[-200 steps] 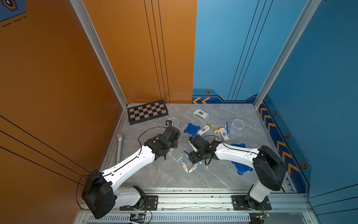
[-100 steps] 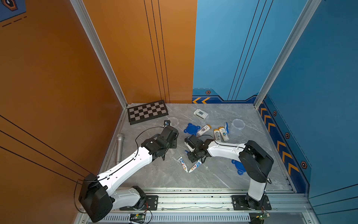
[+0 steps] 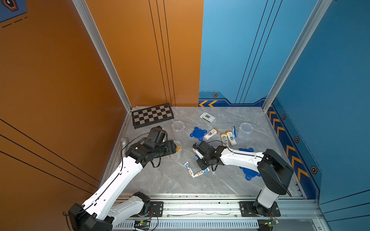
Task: Pack away toiletry kits
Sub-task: Pick up the toiletry item from the center of the board.
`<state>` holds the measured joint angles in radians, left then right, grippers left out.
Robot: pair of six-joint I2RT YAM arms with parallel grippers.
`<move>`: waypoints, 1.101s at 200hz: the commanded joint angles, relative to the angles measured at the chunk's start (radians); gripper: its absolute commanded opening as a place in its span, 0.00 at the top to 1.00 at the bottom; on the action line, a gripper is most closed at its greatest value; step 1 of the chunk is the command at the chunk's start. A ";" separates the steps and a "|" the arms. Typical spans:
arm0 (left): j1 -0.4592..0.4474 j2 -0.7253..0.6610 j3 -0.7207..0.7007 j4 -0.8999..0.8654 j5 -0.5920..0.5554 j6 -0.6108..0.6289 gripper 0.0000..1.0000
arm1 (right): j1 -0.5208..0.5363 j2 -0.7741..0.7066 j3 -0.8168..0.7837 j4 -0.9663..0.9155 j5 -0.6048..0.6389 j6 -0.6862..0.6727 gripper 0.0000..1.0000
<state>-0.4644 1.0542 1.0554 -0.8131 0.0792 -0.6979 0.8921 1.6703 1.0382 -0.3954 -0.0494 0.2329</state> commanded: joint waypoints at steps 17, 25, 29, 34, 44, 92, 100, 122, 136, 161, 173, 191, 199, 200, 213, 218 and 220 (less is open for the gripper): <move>-0.010 0.059 0.008 -0.042 0.243 -0.077 0.18 | 0.046 -0.198 -0.010 0.074 -0.027 0.020 0.80; -0.016 0.079 0.017 -0.032 0.256 -0.078 0.17 | 0.056 -0.217 -0.004 0.074 -0.029 0.023 0.80; -0.023 0.088 0.020 -0.024 0.259 -0.079 0.16 | 0.061 -0.225 0.001 0.074 -0.030 0.026 0.80; -0.029 0.094 0.023 -0.009 0.261 -0.086 0.16 | 0.067 -0.233 0.008 0.076 -0.035 0.026 0.80; -0.040 0.102 0.017 0.054 0.275 -0.116 0.16 | 0.074 -0.239 0.024 0.074 -0.048 0.028 0.80; -0.075 0.172 0.014 0.195 0.294 -0.168 0.23 | 0.105 -0.221 0.096 0.078 -0.093 0.022 0.81; -0.076 0.177 0.010 0.204 0.293 -0.173 0.25 | 0.105 -0.219 0.101 0.086 -0.100 0.022 0.81; -0.071 0.180 -0.018 0.248 0.292 -0.191 0.28 | 0.103 -0.213 0.114 0.100 -0.121 0.021 0.81; -0.070 0.179 -0.057 0.288 0.290 -0.207 0.38 | 0.104 -0.214 0.117 0.104 -0.129 0.021 0.81; -0.063 0.167 -0.071 0.307 0.296 -0.210 0.72 | 0.101 -0.210 0.110 0.105 -0.129 0.024 0.80; -0.048 0.150 -0.078 0.307 0.302 -0.207 0.84 | 0.097 -0.207 0.111 0.104 -0.127 0.026 0.74; -0.011 0.116 -0.087 0.303 0.313 -0.189 1.00 | 0.088 -0.203 0.114 0.102 -0.110 0.032 0.57; 0.006 0.102 -0.076 0.278 0.305 -0.162 1.00 | 0.084 -0.202 0.114 0.095 -0.095 0.039 0.42; 0.009 0.099 -0.074 0.274 0.303 -0.156 1.00 | 0.083 -0.201 0.114 0.093 -0.095 0.039 0.41; 0.031 0.084 -0.035 0.209 0.270 -0.082 1.00 | 0.075 -0.195 0.112 0.073 -0.077 0.040 0.25; 0.036 0.081 -0.007 0.179 0.246 -0.048 1.00 | 0.075 -0.188 0.112 0.061 -0.071 0.039 0.23; 0.039 0.079 0.006 0.168 0.235 -0.034 1.00 | 0.074 -0.184 0.112 0.053 -0.069 0.039 0.22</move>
<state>-0.4580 1.1706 0.9894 -0.5304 0.3779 -0.8688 0.9802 1.4628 1.1252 -0.3035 -0.1596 0.2596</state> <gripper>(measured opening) 0.171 0.727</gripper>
